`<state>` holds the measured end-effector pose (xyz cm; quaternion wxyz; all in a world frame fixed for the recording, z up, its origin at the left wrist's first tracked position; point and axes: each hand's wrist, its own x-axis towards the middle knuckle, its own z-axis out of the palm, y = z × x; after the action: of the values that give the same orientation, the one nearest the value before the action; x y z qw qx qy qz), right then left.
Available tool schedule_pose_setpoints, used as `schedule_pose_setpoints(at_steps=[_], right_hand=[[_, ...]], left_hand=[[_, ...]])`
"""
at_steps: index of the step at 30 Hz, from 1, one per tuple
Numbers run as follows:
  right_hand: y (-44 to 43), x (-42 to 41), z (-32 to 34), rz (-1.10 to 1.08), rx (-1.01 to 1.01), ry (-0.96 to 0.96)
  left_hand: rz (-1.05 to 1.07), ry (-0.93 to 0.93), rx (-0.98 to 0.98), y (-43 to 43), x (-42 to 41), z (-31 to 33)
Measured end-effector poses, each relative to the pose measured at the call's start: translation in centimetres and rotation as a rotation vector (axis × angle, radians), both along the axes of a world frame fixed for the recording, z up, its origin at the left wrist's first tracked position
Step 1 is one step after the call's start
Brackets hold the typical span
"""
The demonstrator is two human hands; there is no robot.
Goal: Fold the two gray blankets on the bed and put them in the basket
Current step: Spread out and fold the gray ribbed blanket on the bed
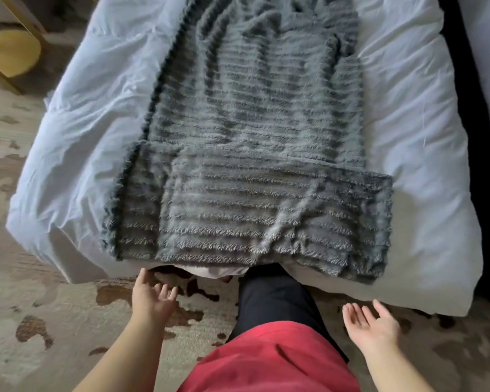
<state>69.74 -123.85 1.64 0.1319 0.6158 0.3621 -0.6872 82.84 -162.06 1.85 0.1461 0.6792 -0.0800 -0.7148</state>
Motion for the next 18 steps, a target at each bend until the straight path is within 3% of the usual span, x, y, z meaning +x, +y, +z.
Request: schedule_pose_setpoints(at_steps=[4,9,18], right_hand=[[-1.5,-1.0,-1.7,-0.008,-0.008,0.022],[-5.6,-8.0,-4.0,0.04,-0.043,0.064],[-7.5,-11.1,-4.6,0.088,-0.012,-0.036]], left_hand=[[0.044,0.044,0.021,-0.8,-1.8,-1.8],[-0.061,0.184,0.077,-3.6,-8.6,-3.8],[0.008,0.095,0.203,-5.0,-12.0,-5.0]])
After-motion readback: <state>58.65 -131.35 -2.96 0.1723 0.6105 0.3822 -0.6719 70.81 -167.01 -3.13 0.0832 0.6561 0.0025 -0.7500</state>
